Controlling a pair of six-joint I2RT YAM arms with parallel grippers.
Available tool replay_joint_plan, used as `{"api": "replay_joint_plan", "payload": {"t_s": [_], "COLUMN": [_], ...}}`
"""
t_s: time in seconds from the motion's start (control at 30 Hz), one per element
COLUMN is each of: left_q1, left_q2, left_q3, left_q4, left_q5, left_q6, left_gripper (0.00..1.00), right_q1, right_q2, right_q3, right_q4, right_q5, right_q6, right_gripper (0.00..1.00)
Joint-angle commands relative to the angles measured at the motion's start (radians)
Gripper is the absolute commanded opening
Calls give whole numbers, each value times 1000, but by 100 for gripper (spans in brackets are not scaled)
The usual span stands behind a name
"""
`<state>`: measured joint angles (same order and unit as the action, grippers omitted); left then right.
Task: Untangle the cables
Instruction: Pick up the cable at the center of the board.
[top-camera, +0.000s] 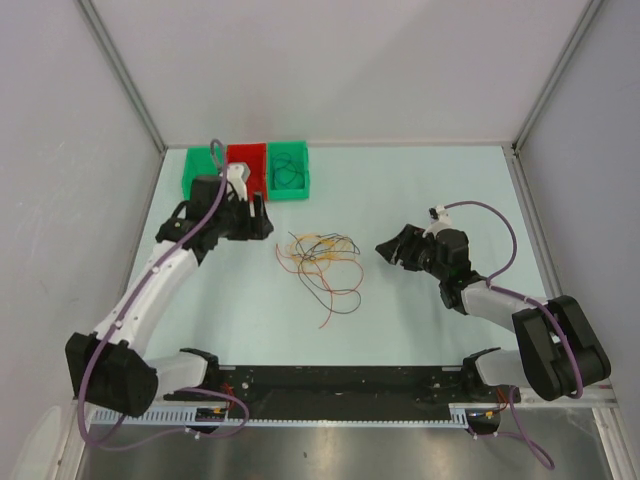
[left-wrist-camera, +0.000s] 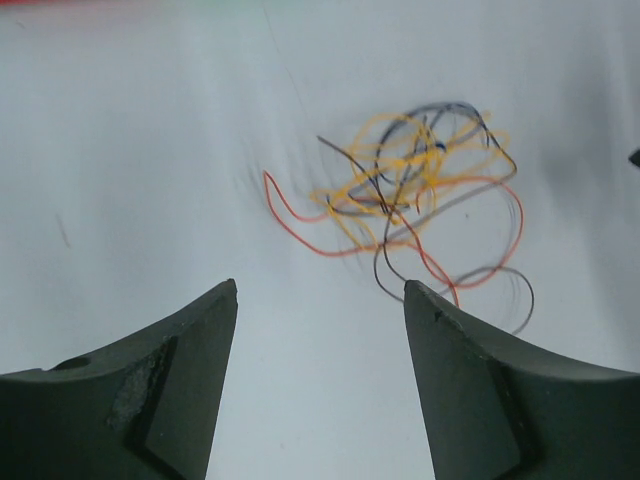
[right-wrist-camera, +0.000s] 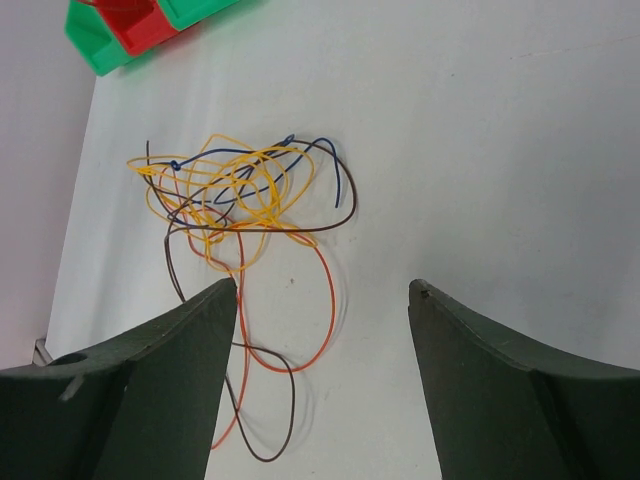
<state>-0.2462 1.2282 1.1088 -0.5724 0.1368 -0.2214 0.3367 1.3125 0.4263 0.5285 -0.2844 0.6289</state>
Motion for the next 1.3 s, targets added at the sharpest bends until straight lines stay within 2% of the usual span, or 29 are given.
{"api": "replay_joint_plan", "payload": {"t_s": [0.0, 0.23, 0.4, 0.57, 0.97, 1.27], "left_q1": [-62, -165, -177, -188, -211, -217], "left_q2": [-125, -173, -159, -122, 20, 134], "left_q3": [-150, -306, -403, -458, -535, -538], "left_q4": [80, 180, 321, 420, 569, 675], "left_q5": [30, 50, 80, 44, 64, 72], "left_q6": [-55, -139, -245, -306, -352, -365], "left_gripper": [72, 69, 64, 59, 52, 50], "right_q1": [5, 15, 16, 15, 5, -1], "right_q2": [-18, -29, -27, -27, -9, -1], "right_q3": [3, 5, 5, 5, 6, 6], "right_q4": [1, -18, -19, -18, 2, 10], "right_q5": [37, 70, 73, 67, 30, 13], "right_q6": [6, 11, 11, 9, 8, 9], "right_gripper": [73, 73, 74, 74, 74, 74]}}
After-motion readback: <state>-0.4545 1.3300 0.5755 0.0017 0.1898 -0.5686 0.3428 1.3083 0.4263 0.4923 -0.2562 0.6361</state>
